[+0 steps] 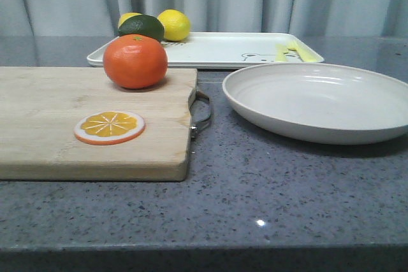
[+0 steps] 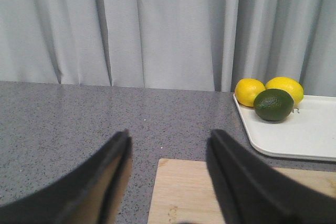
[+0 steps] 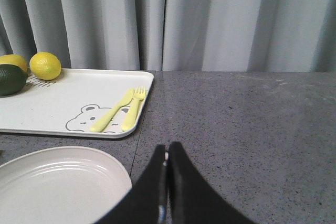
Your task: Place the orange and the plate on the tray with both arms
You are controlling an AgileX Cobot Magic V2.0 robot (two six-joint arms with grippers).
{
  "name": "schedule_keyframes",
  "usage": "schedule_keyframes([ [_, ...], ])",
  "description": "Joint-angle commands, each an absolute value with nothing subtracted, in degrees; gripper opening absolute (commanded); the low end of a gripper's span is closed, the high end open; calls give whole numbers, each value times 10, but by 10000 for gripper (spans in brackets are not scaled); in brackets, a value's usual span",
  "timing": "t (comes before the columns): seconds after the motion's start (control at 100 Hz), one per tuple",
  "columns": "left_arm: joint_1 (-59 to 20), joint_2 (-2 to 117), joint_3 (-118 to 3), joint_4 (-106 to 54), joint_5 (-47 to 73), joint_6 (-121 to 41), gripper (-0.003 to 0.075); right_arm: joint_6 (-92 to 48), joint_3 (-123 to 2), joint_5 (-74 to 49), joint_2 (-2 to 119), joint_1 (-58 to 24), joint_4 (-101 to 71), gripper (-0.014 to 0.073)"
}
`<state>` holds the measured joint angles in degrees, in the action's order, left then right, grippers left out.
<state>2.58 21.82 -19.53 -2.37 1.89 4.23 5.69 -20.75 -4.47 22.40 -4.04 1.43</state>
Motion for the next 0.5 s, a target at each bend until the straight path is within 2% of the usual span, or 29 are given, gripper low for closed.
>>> schedule_keyframes([
  [0.0,24,251,-235,-25,-16,46,537,55,-229,4,231,-41,18,-57],
  [0.09,24,285,-259,-26,0,46,574,55,-229,4,231,-41,18,-57],
  [0.25,21,348,-303,-27,0,46,578,55,-229,4,231,-41,18,-57],
  [0.49,-54,471,-399,-27,35,46,578,55,-229,4,231,-41,18,-57],
])
